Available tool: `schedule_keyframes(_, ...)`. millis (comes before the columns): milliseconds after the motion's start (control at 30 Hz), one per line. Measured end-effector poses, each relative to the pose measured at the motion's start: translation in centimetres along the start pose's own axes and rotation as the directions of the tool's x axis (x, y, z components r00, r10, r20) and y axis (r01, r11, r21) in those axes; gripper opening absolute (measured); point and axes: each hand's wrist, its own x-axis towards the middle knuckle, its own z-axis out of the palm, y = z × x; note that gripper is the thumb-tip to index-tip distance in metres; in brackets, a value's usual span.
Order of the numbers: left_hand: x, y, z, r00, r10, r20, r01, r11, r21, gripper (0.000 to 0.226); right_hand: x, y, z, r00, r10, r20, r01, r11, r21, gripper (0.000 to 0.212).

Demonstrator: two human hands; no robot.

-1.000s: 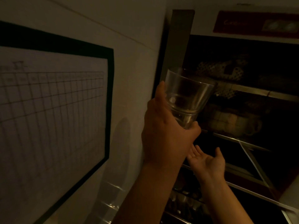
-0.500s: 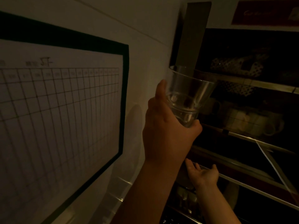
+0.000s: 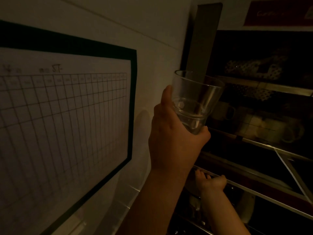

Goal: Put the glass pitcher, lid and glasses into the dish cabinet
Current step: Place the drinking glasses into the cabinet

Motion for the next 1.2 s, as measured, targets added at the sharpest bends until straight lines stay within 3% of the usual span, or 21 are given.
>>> schedule_keyframes(100, -0.2, -0.1, -0.3, 1.000, -0.001, -0.007, 0.001, 1.000, 0.015, 0.111, 0.8, -0.1, 0.1, 0.996, 0.079, 0.040, -0.083, 0.990, 0.118, 0.068)
schedule_keyframes(167, -0.4, -0.2, -0.5, 1.000, -0.003, -0.007, 0.003, 1.000, 0.023, 0.112, 0.4, 0.1, 0.2, 0.998, 0.054, 0.040, -0.060, 0.984, 0.166, 0.064)
schedule_keyframes(467, -1.2, -0.1, -1.0, 1.000, -0.010, 0.000, 0.010, 1.000, 0.012, 0.109, 0.9, -0.1, -1.1, 0.998, 0.024, 0.057, -0.025, 1.000, 0.014, 0.054)
schedule_keyframes(600, -1.2, -0.1, -1.1, 1.000, -0.015, 0.002, 0.015, 1.000, 0.021, 0.109, 0.6, -0.6, -0.9, 0.994, -0.009, 0.109, 0.016, 0.998, -0.068, 0.061)
schedule_keyframes(700, -1.1, -0.2, -1.3, 1.000, -0.020, 0.000, 0.020, 1.000, 0.020, 0.109, -1.1, 0.5, -2.1, 0.994, -0.083, 0.069, 0.095, 0.978, -0.185, 0.073)
schedule_keyframes(767, -1.0, -0.4, -1.5, 1.000, -0.021, 0.004, 0.021, 1.000, 0.008, 0.109, -2.5, 1.6, -3.0, 0.990, -0.031, 0.136, 0.039, 0.997, -0.061, 0.094)
schedule_keyframes(800, -1.0, -0.4, -1.6, 1.000, -0.021, 0.004, 0.021, 1.000, 0.005, 0.109, -2.5, 2.1, -2.9, 0.993, -0.064, 0.099, 0.062, 0.998, 0.030, 0.094)
schedule_keyframes(833, -1.1, -0.4, -1.8, 1.000, -0.021, 0.002, 0.021, 1.000, 0.003, 0.109, -2.3, 2.1, -3.9, 0.996, -0.087, 0.026, 0.087, 0.996, 0.001, 0.089)
schedule_keyframes(867, -1.2, -0.5, -2.0, 1.000, -0.021, 0.000, 0.021, 1.000, 0.001, 0.109, -2.4, 1.9, -4.4, 0.991, -0.137, -0.006, 0.135, 0.982, -0.133, 0.086)
schedule_keyframes(967, -1.6, -0.6, -2.7, 1.000, -0.017, -0.009, 0.017, 1.000, -0.006, 0.108, -3.0, 0.9, -4.2, 0.978, -0.169, 0.119, 0.199, 0.930, -0.310, 0.093)
schedule_keyframes(1133, -2.3, -0.7, -4.1, 0.999, -0.025, -0.046, 0.025, 1.000, -0.005, 0.109, -3.5, -1.7, -4.6, 0.980, -0.194, 0.030, 0.185, 0.864, -0.469, 0.057)
schedule_keyframes(1200, -2.4, -0.8, -4.4, 0.998, -0.021, -0.062, 0.022, 1.000, 0.011, 0.110, -4.2, -2.3, -4.9, 0.957, -0.286, -0.036, 0.230, 0.832, -0.505, 0.044)
